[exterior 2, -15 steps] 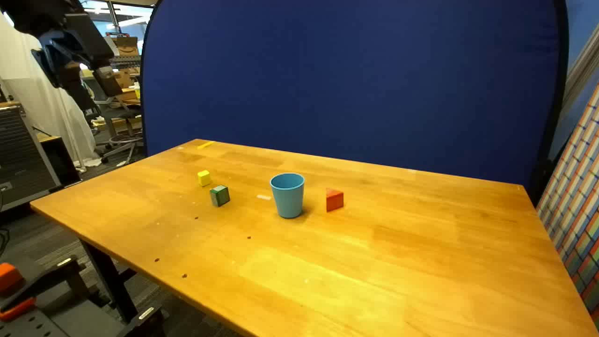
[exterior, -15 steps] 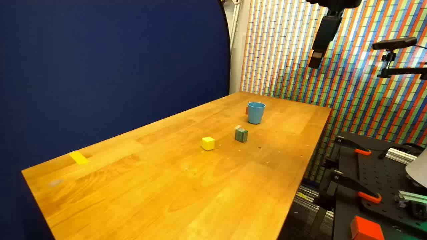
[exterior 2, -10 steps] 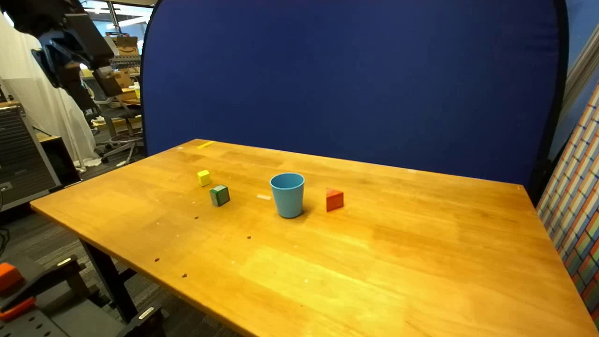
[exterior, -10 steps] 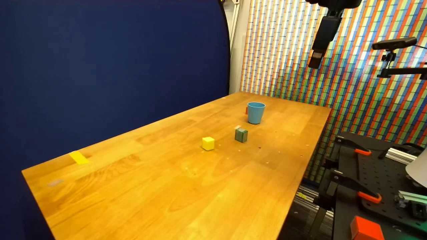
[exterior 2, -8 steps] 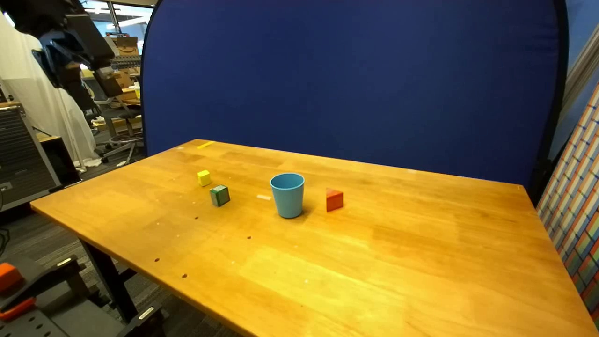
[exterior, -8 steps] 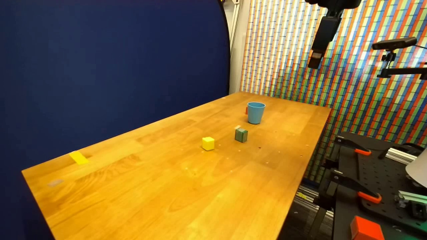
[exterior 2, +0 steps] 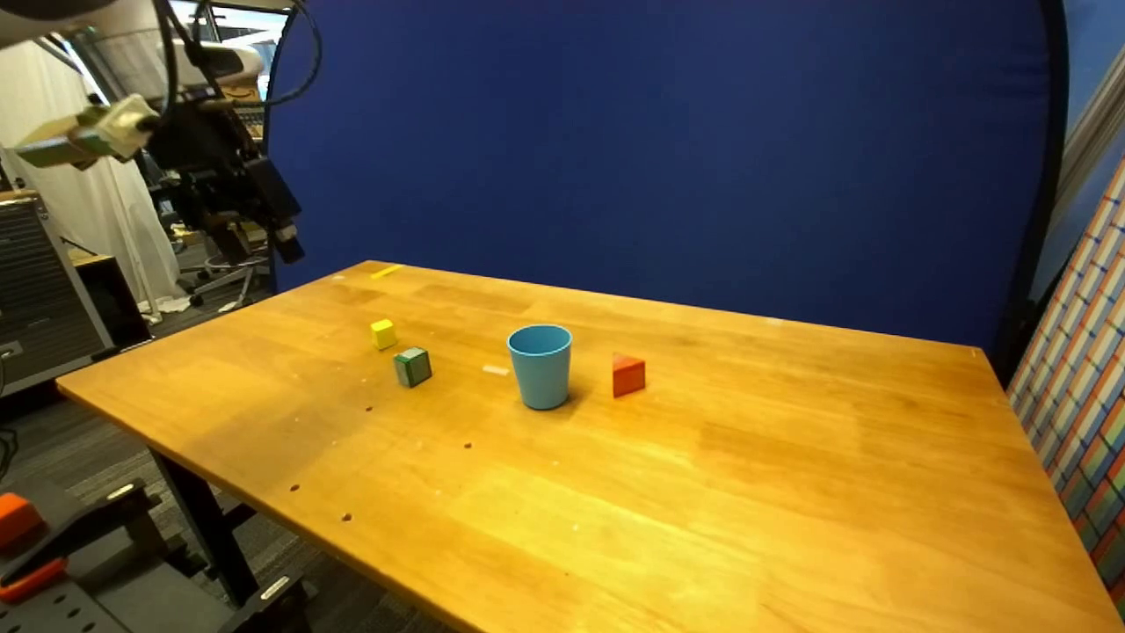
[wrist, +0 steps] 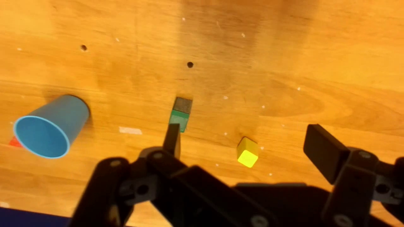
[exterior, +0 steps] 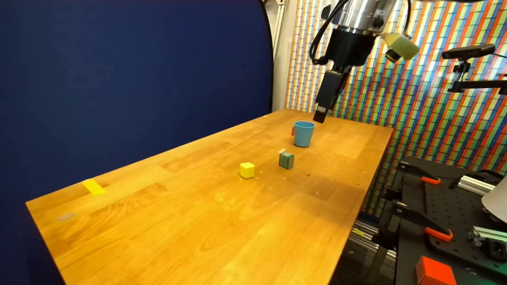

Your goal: Put the yellow block in the blue cup

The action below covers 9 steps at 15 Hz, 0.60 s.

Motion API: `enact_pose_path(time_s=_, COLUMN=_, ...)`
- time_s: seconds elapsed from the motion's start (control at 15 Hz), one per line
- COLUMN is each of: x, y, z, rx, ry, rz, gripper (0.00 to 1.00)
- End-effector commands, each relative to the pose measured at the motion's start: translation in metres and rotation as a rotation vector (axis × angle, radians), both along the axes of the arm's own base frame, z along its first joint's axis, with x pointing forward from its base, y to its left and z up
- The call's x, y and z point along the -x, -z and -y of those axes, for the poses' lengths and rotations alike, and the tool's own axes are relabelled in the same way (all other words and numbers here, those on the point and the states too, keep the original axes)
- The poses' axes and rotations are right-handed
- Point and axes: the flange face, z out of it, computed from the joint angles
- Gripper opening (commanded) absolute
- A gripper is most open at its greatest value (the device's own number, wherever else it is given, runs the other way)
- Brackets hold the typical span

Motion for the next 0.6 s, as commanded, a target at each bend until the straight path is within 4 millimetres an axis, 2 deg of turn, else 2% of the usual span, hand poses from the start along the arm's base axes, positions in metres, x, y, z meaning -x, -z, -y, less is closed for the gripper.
enact_pose_path(time_s=0.0, x=-0.043, y=0.043, z=-0.013, rx=-0.069, ry=-0.019, rz=-0.018, gripper=1.00)
enact_pose_path(time_s=0.53, x=-0.144, y=0.146, z=-0.025, rx=-0.080, ry=-0.083, rz=-0.094, gripper=1.00)
